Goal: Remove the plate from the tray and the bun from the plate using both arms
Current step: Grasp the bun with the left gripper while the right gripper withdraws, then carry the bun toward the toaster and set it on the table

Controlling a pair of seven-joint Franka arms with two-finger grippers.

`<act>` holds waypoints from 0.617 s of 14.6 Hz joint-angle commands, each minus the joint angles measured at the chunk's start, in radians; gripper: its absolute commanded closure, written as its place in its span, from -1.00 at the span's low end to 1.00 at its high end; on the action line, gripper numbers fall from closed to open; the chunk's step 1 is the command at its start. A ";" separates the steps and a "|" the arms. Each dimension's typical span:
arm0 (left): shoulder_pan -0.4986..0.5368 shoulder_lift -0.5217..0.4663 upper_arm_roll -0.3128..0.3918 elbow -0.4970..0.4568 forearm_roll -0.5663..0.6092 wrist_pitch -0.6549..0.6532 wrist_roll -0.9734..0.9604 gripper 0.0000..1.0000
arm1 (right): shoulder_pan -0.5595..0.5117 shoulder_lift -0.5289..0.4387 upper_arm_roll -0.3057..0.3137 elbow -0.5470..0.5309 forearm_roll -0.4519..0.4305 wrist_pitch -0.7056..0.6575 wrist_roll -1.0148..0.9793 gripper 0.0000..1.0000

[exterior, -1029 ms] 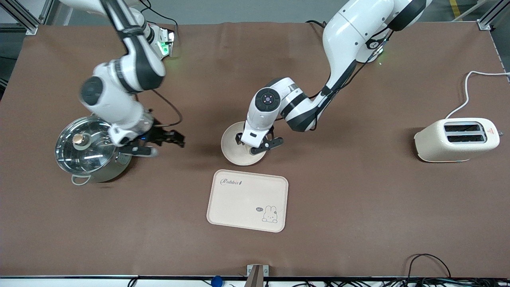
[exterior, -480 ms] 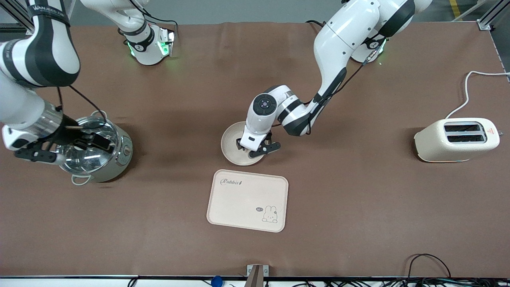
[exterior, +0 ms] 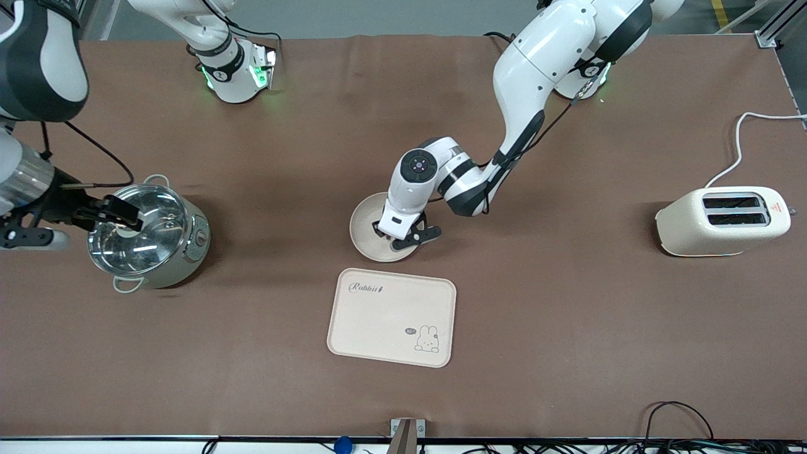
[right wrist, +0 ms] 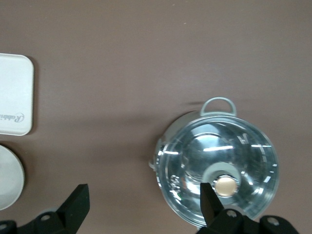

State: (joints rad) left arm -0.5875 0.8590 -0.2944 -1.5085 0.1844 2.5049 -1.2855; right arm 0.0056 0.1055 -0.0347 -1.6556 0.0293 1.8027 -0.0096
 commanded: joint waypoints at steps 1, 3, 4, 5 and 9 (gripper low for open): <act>0.008 -0.043 0.011 0.011 0.023 -0.011 -0.031 0.19 | -0.016 -0.023 0.018 0.068 -0.074 -0.067 -0.004 -1.00; 0.049 -0.096 0.015 0.011 0.026 -0.056 -0.026 0.19 | -0.009 -0.018 0.022 0.169 -0.114 -0.199 -0.010 -1.00; 0.073 -0.125 0.014 0.011 0.027 -0.098 -0.021 0.19 | -0.007 -0.017 0.025 0.178 -0.109 -0.236 -0.010 -1.00; 0.106 -0.161 0.014 0.008 0.027 -0.142 -0.018 0.18 | -0.006 -0.017 0.027 0.175 -0.098 -0.247 -0.009 -1.00; 0.286 -0.245 0.012 -0.002 0.027 -0.372 0.174 0.23 | -0.022 -0.035 0.022 0.139 -0.022 -0.235 -0.012 -1.00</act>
State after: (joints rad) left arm -0.3866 0.6614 -0.2777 -1.4709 0.1941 2.2131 -1.2013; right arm 0.0026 0.0883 -0.0172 -1.4880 -0.0274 1.5622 -0.0118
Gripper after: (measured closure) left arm 0.604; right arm 0.000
